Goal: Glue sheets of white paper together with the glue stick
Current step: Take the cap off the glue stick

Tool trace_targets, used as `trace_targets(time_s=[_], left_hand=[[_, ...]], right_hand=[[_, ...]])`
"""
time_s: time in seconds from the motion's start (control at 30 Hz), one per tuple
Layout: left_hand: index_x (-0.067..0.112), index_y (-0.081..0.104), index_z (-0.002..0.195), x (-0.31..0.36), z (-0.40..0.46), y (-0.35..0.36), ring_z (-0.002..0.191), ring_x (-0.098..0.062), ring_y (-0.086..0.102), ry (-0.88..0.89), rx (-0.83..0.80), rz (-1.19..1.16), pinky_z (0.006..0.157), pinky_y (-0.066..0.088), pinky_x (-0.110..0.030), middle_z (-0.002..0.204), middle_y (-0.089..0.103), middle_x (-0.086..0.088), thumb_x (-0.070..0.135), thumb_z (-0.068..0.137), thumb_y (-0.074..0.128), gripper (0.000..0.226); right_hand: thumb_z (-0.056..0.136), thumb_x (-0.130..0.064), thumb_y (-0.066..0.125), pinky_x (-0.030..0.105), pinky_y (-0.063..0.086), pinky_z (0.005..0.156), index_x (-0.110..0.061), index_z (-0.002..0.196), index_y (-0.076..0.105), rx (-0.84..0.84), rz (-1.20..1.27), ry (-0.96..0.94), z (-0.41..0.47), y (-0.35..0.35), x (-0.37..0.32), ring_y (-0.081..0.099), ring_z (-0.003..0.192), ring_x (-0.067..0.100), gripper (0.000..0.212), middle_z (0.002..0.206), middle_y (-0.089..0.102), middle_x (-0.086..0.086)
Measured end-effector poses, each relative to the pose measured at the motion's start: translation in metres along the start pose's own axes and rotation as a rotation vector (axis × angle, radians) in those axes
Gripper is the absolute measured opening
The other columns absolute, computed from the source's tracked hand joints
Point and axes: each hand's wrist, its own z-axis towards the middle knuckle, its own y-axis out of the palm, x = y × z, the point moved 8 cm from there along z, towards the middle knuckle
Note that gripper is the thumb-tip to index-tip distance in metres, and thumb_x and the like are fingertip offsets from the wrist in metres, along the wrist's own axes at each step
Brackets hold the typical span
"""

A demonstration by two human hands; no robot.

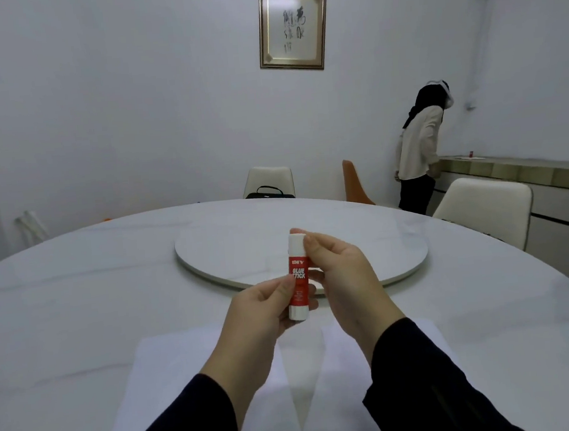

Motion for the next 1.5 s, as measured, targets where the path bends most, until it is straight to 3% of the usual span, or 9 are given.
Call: trace_targets(time_s=[0.13, 0.23, 0.43, 0.6, 0.7, 0.97, 1.2, 1.37, 1.5], left_hand=[[0.006, 0.072, 0.096, -0.002, 0.0, -0.002, 0.09, -0.028, 0.071, -0.008, 0.035, 0.008, 0.081, 0.055, -0.035, 0.095, 0.074, -0.015, 0.027, 0.091, 0.053, 0.029], [0.008, 0.071, 0.098, -0.003, -0.002, 0.0, 0.092, -0.028, 0.072, -0.006, 0.026, 0.016, 0.086, 0.055, -0.037, 0.097, 0.075, -0.015, 0.023, 0.094, 0.051, 0.026], [0.011, 0.072, 0.095, 0.0, -0.001, -0.001, 0.086, -0.025, 0.071, 0.013, 0.047, 0.022, 0.082, 0.055, -0.035, 0.093, 0.075, -0.012, 0.025, 0.092, 0.052, 0.025], [0.009, 0.07, 0.105, 0.001, -0.002, 0.001, 0.095, -0.026, 0.071, 0.0, 0.003, 0.067, 0.089, 0.054, -0.037, 0.099, 0.074, -0.011, 0.025, 0.095, 0.049, 0.029], [0.009, 0.07, 0.104, 0.002, 0.0, 0.0, 0.089, -0.024, 0.071, -0.004, 0.001, 0.095, 0.086, 0.054, -0.035, 0.095, 0.075, -0.01, 0.026, 0.094, 0.049, 0.028], [0.011, 0.069, 0.091, 0.004, -0.001, -0.005, 0.072, -0.014, 0.07, -0.007, 0.015, -0.002, 0.072, 0.053, -0.028, 0.083, 0.075, -0.004, 0.023, 0.094, 0.048, 0.024], [0.01, 0.067, 0.092, 0.018, 0.002, -0.027, 0.075, -0.016, 0.072, 0.083, 0.107, -0.188, 0.068, 0.059, -0.023, 0.082, 0.076, -0.003, 0.029, 0.08, 0.056, 0.025], [0.011, 0.068, 0.093, 0.019, 0.002, -0.026, 0.082, -0.018, 0.073, 0.099, 0.095, -0.181, 0.072, 0.057, -0.025, 0.087, 0.077, -0.003, 0.034, 0.073, 0.056, 0.032], [0.011, 0.068, 0.094, 0.018, 0.002, -0.024, 0.084, -0.021, 0.073, 0.105, 0.086, -0.186, 0.072, 0.057, -0.026, 0.089, 0.076, -0.005, 0.034, 0.07, 0.059, 0.035]], right_hand=[[0.091, -0.029, 0.059, 0.01, 0.048, 0.05, -0.021, 0.108, 0.063, 0.034, -0.043, -0.08, -0.004, 0.003, -0.007, 0.065, 0.074, 0.005, 0.019, 0.094, 0.072, 0.007], [0.081, -0.024, 0.073, 0.012, 0.049, 0.05, -0.02, 0.102, 0.067, 0.069, -0.101, -0.092, -0.005, 0.001, -0.007, 0.061, 0.068, 0.006, 0.022, 0.085, 0.065, 0.004], [0.095, -0.021, 0.055, 0.005, 0.044, 0.047, -0.026, 0.111, 0.064, 0.0, -0.016, -0.064, -0.008, 0.005, -0.008, 0.064, 0.065, -0.004, 0.019, 0.091, 0.074, -0.001], [0.082, -0.016, 0.071, 0.013, 0.052, 0.051, -0.019, 0.102, 0.069, 0.049, -0.055, -0.089, -0.007, 0.006, -0.008, 0.06, 0.057, -0.003, 0.02, 0.08, 0.064, 0.0], [0.084, -0.013, 0.068, 0.012, 0.05, 0.053, -0.016, 0.1, 0.07, 0.063, -0.007, -0.071, -0.005, 0.001, -0.013, 0.062, 0.072, 0.006, 0.016, 0.085, 0.067, 0.004], [0.084, -0.017, 0.069, 0.019, 0.045, 0.085, -0.029, 0.107, 0.062, 0.252, 0.219, -0.225, 0.002, -0.033, -0.028, 0.062, 0.093, 0.005, 0.027, 0.102, 0.07, -0.002], [0.079, -0.014, 0.073, 0.014, 0.043, 0.063, -0.023, 0.094, 0.065, 0.235, -0.456, 0.02, 0.017, -0.034, 0.054, 0.061, 0.082, 0.011, 0.019, 0.087, 0.063, -0.008], [0.08, -0.02, 0.069, 0.026, 0.05, 0.07, -0.021, 0.087, 0.06, 0.293, -0.851, -0.009, 0.016, -0.033, 0.074, 0.06, 0.073, 0.011, 0.011, 0.07, 0.059, -0.01], [0.081, -0.026, 0.069, 0.029, 0.048, 0.084, -0.023, 0.079, 0.065, 0.213, -1.067, 0.007, 0.018, -0.023, 0.079, 0.06, 0.084, 0.013, 0.005, 0.077, 0.064, -0.011]])
